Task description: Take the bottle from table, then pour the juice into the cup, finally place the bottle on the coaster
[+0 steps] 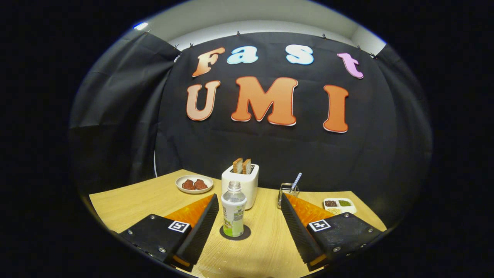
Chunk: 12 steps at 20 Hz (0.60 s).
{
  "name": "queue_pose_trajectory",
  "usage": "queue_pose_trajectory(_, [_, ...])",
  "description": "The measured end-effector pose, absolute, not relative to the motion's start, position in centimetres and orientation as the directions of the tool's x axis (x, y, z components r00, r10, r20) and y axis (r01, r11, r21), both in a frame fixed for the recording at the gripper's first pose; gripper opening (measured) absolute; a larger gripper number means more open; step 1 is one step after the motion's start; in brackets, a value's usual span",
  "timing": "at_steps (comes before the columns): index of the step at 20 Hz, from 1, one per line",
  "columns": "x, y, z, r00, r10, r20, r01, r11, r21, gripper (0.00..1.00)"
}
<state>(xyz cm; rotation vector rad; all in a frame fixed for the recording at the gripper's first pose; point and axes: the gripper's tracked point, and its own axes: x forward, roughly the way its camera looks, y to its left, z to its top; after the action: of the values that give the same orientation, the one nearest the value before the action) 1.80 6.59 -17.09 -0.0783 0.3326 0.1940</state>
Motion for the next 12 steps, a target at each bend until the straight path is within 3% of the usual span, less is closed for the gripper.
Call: queue_pose_trajectory(12, [-6.9,1.8,-4.7,0.956,0.213,-0.202,-0.213,0.977,0.025,0.96])
